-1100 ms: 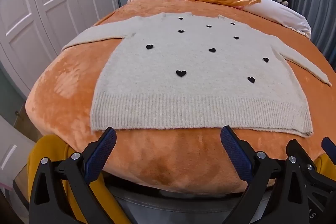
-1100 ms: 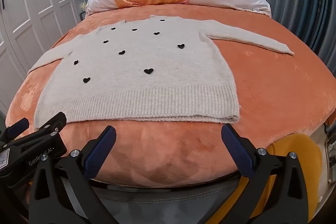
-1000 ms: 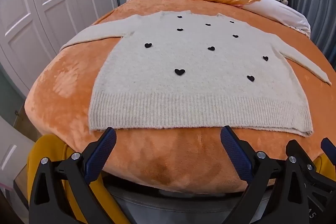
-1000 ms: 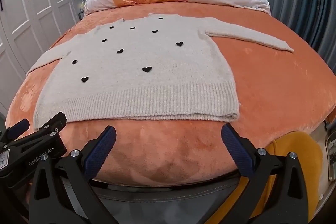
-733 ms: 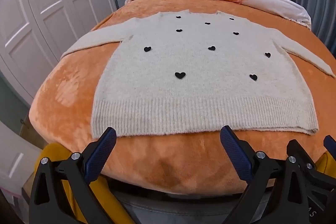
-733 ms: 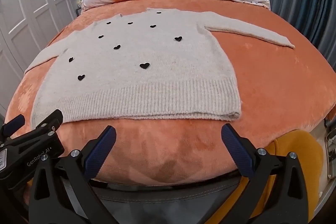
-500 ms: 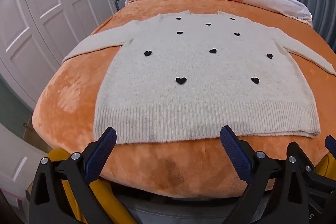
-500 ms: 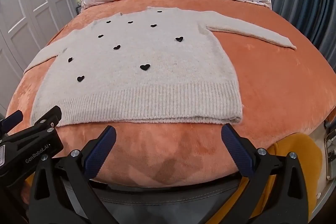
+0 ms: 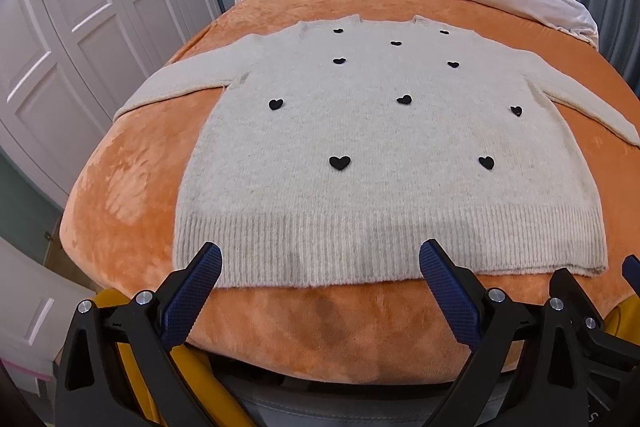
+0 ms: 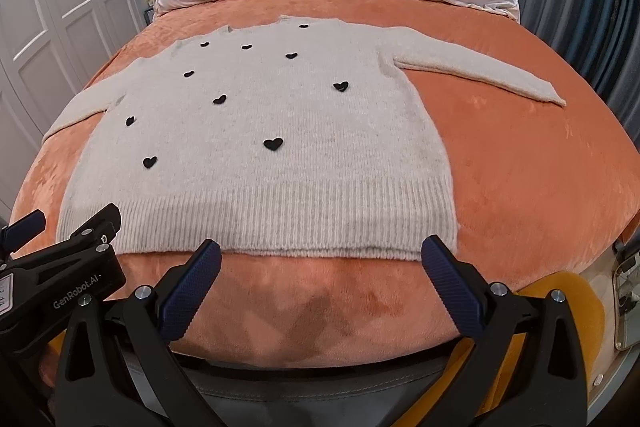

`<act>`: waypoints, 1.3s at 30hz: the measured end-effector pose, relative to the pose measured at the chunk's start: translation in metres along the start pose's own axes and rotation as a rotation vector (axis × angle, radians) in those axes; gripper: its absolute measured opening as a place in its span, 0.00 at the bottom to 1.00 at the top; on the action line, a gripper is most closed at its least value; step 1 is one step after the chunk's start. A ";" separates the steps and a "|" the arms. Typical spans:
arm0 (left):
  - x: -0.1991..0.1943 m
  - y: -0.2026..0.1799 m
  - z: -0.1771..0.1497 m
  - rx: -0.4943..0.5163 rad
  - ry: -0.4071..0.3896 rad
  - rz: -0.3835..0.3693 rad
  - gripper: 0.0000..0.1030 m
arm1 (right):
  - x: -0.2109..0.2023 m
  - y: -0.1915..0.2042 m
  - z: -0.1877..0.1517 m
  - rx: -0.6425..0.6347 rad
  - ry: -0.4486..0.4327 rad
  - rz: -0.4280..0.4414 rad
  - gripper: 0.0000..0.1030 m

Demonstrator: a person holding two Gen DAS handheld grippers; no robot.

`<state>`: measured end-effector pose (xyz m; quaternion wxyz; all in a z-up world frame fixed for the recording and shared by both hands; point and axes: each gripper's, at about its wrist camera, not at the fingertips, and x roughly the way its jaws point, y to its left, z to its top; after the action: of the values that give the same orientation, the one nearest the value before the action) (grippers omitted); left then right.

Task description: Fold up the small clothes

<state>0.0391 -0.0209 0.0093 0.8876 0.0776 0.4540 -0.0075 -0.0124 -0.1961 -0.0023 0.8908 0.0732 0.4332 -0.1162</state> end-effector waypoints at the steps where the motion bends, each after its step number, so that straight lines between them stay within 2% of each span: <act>1: 0.000 0.000 0.001 0.001 -0.001 0.000 0.94 | 0.000 0.000 0.001 0.001 0.001 0.000 0.95; 11: -0.001 -0.006 0.012 0.006 0.001 0.009 0.94 | 0.001 -0.001 0.008 0.001 -0.001 -0.003 0.95; 39: 0.004 -0.010 0.014 0.010 0.022 0.009 0.94 | 0.006 -0.004 0.012 0.011 0.016 -0.012 0.95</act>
<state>0.0520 -0.0328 0.0131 0.8821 0.0843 0.4634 -0.0051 -0.0009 -0.2031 -0.0003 0.8863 0.0763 0.4400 -0.1230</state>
